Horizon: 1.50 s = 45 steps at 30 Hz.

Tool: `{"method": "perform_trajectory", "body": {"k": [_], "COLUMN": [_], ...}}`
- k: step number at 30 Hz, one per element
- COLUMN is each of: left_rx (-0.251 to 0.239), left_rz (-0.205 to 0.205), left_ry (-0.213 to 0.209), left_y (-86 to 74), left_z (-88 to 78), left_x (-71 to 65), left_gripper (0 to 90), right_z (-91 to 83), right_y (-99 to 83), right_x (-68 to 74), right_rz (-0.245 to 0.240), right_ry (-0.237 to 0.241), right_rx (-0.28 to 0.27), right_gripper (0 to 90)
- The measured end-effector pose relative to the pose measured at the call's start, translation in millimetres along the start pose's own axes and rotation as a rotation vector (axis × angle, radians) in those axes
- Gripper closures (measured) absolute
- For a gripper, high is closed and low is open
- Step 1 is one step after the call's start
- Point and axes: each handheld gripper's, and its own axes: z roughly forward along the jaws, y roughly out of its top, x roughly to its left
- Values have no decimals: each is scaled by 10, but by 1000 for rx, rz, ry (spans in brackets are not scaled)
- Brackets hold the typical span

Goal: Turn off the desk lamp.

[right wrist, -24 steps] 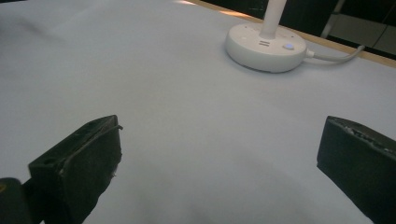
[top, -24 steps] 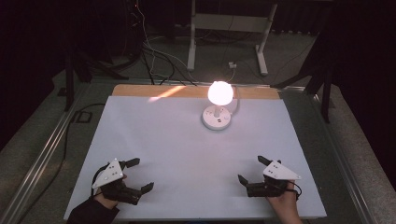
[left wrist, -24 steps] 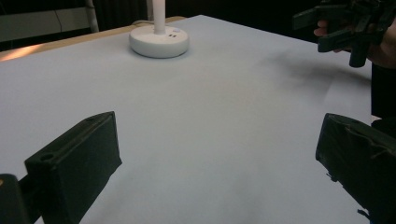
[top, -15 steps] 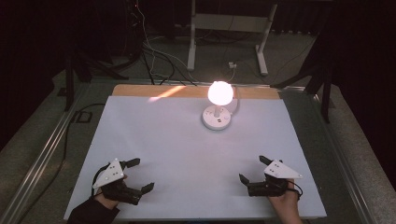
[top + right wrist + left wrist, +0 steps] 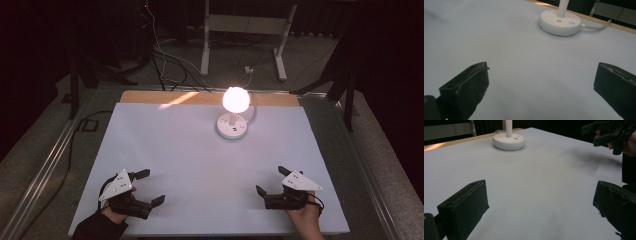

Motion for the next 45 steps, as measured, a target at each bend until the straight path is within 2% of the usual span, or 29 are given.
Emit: {"method": "perform_trajectory", "body": {"k": [9, 13, 21, 27, 37, 45], "left_rx": [0, 3, -2, 0, 3, 6], "left_rz": [-1, -5, -9, -10, -10, -9], "left_ry": [-5, -1, -5, -3, -3, -4], "left_y": [5, 6, 11, 12, 14, 13], "left_z": [4, 3, 7, 4, 7, 11], "left_x": [-8, -5, -12, -14, -20, -23], "left_gripper": [5, 5, 5, 5, 5, 5], "right_z": [-34, -33, -56, -41, 39, 112], "right_y": [95, 134, 234, 317, 544, 655], "right_x": [0, 25, -20, -62, -83, -81], "right_rz": [42, 15, 22, 41, 42, 32], "right_ry": [-6, -19, -38, -24, -18, -9], "right_rx": [11, 12, -5, -9, -25, -35], "right_gripper": [0, 0, 0, 0, 0, 0]}}
